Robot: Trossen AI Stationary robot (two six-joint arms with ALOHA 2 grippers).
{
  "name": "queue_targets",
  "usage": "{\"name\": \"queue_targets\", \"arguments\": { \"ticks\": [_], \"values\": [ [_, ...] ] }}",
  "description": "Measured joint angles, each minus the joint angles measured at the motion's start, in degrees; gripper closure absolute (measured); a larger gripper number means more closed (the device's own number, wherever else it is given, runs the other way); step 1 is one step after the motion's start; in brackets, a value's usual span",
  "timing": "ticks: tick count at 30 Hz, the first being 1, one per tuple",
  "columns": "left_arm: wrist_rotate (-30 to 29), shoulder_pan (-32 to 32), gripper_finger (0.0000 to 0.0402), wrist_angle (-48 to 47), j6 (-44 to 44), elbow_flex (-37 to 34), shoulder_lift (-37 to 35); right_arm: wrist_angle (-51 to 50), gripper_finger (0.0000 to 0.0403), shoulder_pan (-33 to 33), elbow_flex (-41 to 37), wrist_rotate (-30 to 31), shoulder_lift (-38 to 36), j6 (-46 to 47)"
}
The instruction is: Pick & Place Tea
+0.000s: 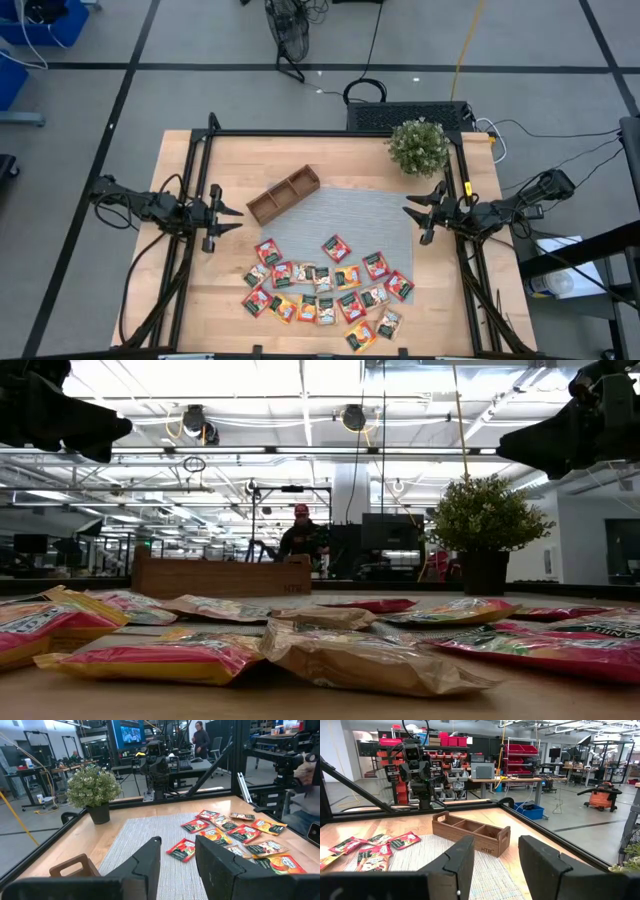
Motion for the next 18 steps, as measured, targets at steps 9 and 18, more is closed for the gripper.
{"name": "queue_targets", "arguments": {
  "ticks": [9,18],
  "values": [
    [0.00,-0.01,0.0275,0.00,0.00,-0.02,0.00,0.01,0.0264,-0.01,0.02,0.00,0.00,0.02],
    [0.00,-0.02,0.0275,-0.01,0.02,-0.01,-0.01,2.90,0.0264,-0.01,0.00,0.00,0.00,3.43]
  ]
}}
